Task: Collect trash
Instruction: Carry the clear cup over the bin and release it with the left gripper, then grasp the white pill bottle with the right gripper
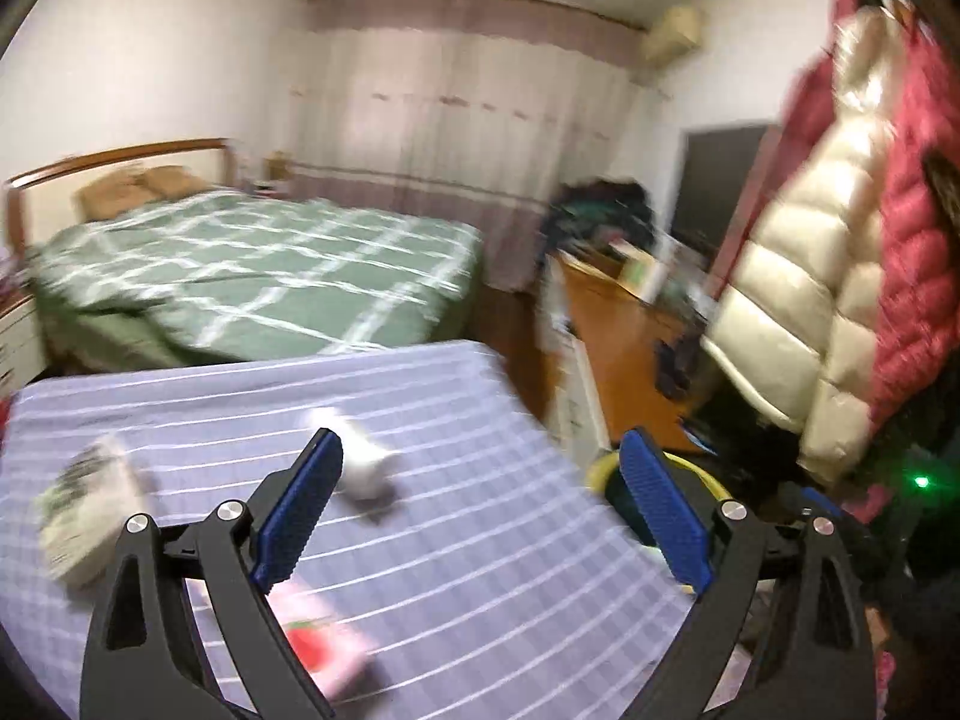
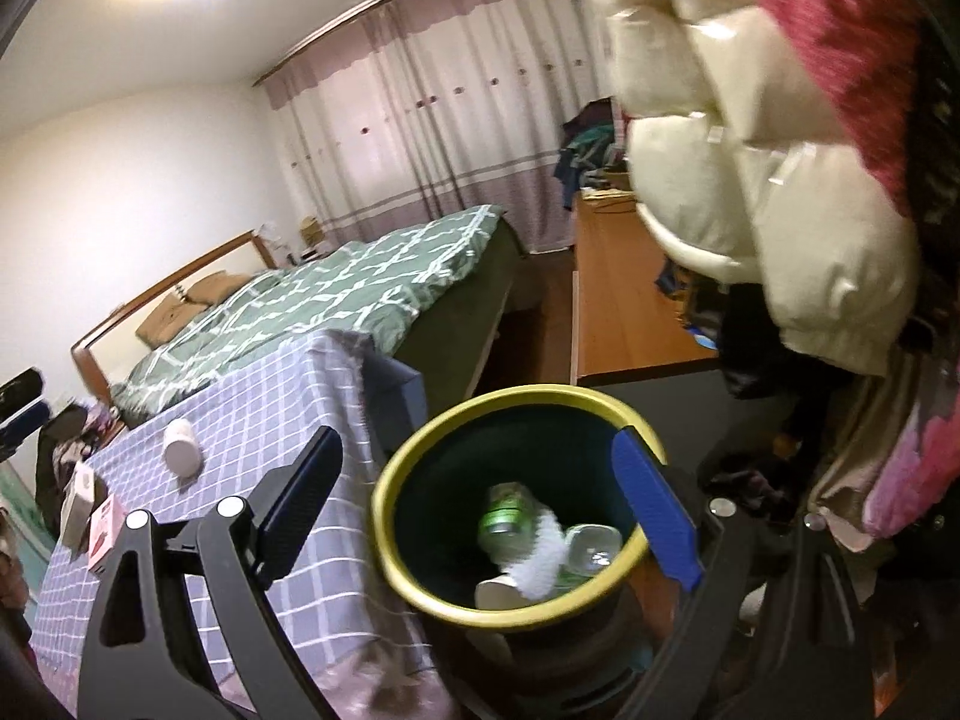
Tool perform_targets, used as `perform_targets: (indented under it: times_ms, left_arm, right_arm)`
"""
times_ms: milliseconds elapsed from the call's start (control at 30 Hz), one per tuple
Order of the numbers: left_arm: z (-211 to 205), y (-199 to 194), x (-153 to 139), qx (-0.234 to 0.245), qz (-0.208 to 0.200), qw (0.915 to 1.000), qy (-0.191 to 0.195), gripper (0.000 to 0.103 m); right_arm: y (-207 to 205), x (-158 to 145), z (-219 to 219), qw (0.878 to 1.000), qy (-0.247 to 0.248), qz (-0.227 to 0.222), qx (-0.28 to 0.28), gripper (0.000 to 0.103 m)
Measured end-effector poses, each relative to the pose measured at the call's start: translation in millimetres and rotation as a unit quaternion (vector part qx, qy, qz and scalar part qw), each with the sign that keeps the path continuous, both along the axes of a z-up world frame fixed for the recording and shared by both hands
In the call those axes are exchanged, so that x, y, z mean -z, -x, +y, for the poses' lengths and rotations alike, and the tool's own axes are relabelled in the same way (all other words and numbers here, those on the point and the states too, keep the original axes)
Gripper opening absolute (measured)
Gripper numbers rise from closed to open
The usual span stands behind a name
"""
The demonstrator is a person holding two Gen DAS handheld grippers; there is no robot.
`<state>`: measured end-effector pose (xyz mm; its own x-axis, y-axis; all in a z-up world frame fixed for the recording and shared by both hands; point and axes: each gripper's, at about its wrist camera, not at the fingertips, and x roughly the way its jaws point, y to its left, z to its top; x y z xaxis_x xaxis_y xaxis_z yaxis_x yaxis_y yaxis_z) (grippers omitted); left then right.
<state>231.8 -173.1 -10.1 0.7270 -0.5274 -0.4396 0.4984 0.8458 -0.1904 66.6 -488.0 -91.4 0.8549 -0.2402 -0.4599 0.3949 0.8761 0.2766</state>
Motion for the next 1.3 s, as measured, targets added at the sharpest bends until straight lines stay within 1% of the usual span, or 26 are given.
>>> perform_targets:
  times_ms: [67,167,267,367,400,533,633,733,833,933,967,1067,1133,1300]
  left_arm:
    - [36.9,2.1,2.7,-0.04,-0.011,0.9991,0.006,0.092]
    - [94.7,2.8,12.1,-0.108,-0.028,0.9937,0.002,0.093]
    - [136.4,0.5,22.8,-0.149,-0.028,0.9885,0.003,0.093]
    - [178.6,-2.0,34.6,-0.195,-0.018,0.9807,0.008,0.093]
    - [196.1,-1.4,37.9,-0.212,-0.017,0.977,0.016,0.093]
    - [231.4,2.4,40.5,-0.255,-0.028,0.9658,0.035,0.093]
    - [243.9,6.5,38.6,-0.271,-0.047,0.9603,0.044,0.094]
    - [247.0,9.3,39.4,-0.279,-0.057,0.9575,0.046,0.096]
    - [251.6,11.1,41.1,-0.273,-0.051,0.9588,0.062,0.096]
    - [254.6,13.3,43.7,-0.268,-0.042,0.9595,0.076,0.096]
    - [256.3,12.2,45.3,-0.266,-0.038,0.9599,0.078,0.096]
    - [249.9,10.2,46.2,-0.264,-0.031,0.9607,0.08,0.096]
    - [246.3,11.2,47.2,-0.263,-0.028,0.9613,0.078,0.096]
    - [240.8,10.8,48.4,-0.259,-0.023,0.963,0.072,0.096]
  right_arm:
    - [-10.4,-3.0,11.4,1.0,0.006,0.004,-0.017,0.087]
    - [-26.3,-7.8,31.6,0.999,0.014,0.011,-0.05,0.087]
    - [-41.7,-14.7,54.4,0.996,0.029,0.016,-0.08,0.087]
    - [-56.1,-20.0,75.5,0.994,0.034,0.019,-0.106,0.087]
    - [-62.3,-21.6,84.1,0.992,0.033,0.02,-0.119,0.087]
    - [-82.1,-22.3,110.7,0.986,0.033,0.027,-0.16,0.087]
    - [-104.3,-21.5,129.5,0.978,0.033,0.04,-0.2,0.087]
    - [-130.1,-20.1,145.2,0.97,0.033,0.06,-0.234,0.087]
    - [-161.1,-15.8,160.8,0.959,0.035,0.089,-0.268,0.087]
    - [-187.6,-11.7,174.1,0.949,0.046,0.104,-0.296,0.087]
    - [-195.8,-9.7,175.5,0.947,0.049,0.106,-0.299,0.087]
    - [-227.7,-2.9,184.3,0.941,0.048,0.117,-0.314,0.087]
    - [-250.9,4.8,192.9,0.936,0.06,0.134,-0.319,0.087]
    - [-286.0,25.5,207.6,0.923,0.058,0.166,-0.342,0.087]
